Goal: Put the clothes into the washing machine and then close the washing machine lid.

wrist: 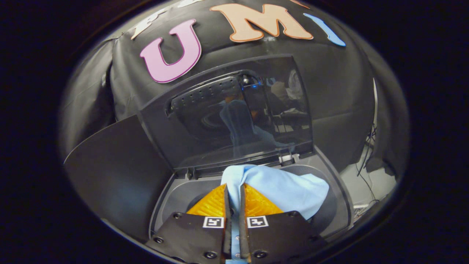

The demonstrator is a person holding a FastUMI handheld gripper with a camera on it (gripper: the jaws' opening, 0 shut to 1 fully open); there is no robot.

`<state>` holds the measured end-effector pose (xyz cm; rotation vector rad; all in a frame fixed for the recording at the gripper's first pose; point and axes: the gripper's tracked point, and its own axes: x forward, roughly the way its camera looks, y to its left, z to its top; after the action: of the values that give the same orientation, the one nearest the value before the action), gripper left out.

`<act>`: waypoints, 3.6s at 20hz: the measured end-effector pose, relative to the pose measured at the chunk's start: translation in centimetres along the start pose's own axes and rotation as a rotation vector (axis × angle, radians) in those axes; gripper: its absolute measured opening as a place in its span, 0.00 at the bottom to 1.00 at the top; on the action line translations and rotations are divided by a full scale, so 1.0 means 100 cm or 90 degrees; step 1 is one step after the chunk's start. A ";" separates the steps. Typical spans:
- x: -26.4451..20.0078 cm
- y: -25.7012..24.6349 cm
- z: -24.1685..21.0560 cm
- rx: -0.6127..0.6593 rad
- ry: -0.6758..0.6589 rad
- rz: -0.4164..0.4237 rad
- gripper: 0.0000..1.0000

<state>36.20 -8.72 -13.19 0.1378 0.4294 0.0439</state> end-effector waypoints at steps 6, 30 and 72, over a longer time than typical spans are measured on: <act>-0.025 0.012 0.001 -0.016 -0.001 -0.006 0.64; -0.140 0.058 0.130 -0.106 -0.063 0.048 0.98; 0.042 0.046 0.224 -0.159 -0.132 -0.077 0.97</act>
<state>49.28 -6.62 5.96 -0.1292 0.2212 -0.0355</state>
